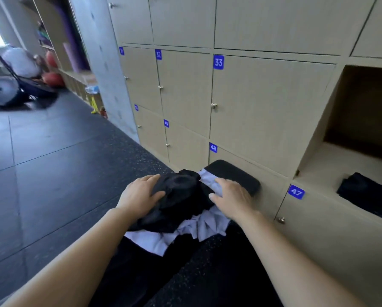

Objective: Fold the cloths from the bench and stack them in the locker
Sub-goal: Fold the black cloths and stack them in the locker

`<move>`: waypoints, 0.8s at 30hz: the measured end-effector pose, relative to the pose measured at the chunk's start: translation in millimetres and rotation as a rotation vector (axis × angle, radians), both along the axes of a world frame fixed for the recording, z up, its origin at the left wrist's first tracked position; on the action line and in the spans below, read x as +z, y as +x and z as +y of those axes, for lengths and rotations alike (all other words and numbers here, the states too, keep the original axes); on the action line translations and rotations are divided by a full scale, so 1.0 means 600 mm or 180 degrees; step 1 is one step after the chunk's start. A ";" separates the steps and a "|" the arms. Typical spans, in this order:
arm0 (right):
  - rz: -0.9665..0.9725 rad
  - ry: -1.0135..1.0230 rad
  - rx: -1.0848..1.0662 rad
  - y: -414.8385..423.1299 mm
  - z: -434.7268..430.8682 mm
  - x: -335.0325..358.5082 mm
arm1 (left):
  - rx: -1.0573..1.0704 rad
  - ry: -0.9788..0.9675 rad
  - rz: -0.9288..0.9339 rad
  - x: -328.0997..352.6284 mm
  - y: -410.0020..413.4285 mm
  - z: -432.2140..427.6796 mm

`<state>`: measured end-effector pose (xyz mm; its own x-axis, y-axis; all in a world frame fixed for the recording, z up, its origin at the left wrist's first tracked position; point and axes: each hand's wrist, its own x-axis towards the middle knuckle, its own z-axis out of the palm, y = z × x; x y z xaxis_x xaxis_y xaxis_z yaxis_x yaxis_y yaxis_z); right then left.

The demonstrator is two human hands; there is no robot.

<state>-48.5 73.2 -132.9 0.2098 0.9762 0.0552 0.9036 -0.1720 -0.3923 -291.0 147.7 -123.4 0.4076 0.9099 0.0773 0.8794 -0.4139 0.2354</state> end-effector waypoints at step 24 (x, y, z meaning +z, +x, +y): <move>0.1037 -0.0767 -0.0740 -0.064 0.217 -0.134 | 0.0977 -0.1083 -0.0960 -0.126 0.075 0.165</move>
